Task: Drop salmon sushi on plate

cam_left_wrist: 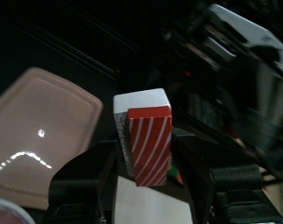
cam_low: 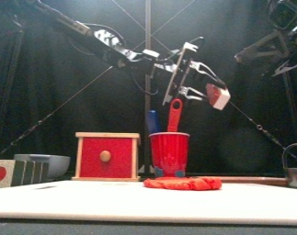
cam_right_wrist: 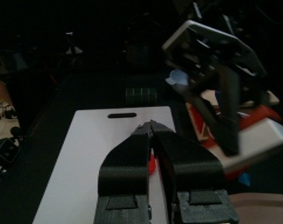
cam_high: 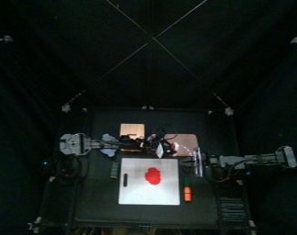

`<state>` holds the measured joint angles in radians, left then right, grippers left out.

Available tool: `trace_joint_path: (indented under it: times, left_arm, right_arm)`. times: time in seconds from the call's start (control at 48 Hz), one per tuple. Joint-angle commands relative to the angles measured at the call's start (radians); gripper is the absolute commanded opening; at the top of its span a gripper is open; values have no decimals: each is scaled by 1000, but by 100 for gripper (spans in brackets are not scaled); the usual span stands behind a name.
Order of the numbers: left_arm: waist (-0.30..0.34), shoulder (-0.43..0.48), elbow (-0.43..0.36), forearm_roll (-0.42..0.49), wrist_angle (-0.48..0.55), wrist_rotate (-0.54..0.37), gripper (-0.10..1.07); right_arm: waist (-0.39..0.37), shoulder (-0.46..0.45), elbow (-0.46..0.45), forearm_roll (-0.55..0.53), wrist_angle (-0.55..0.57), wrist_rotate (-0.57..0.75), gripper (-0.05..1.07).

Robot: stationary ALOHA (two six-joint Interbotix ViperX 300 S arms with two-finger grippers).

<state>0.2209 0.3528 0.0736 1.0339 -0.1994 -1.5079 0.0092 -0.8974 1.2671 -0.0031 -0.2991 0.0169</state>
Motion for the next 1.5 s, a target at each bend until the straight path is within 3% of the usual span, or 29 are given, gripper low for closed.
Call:
trace_joint_path:
  times: [0.0, 0.146, 0.333, 0.729, 1.0, 1.25, 1.479]
  left_arm:
    - [15, 26, -100, 38, 41, 2, 54]
    - [15, 87, -190, 117, 149, 2, 54]
    - [11, 109, -209, 160, 179, 2, 55]
    - [17, 193, -229, 107, 212, 2, 70]
    - [15, 206, -247, 107, 207, 8, 73]
    - [17, 206, -247, 86, 213, 34, 88]
    - [17, 206, -247, 66, 218, 60, 91]
  right_arm:
    - [2, 5, -12, 0, -9, -2, 1]
    - [2, 5, -12, 0, -9, -2, 1]
    - [2, 5, -12, 0, -9, -2, 1]
    - [3, 5, -12, 0, -9, -3, 1]
    - [3, 5, -14, 0, -9, -3, 1]
    - [2, 5, -14, 0, -9, -3, 1]
    - [2, 5, -12, 0, -9, -3, 1]
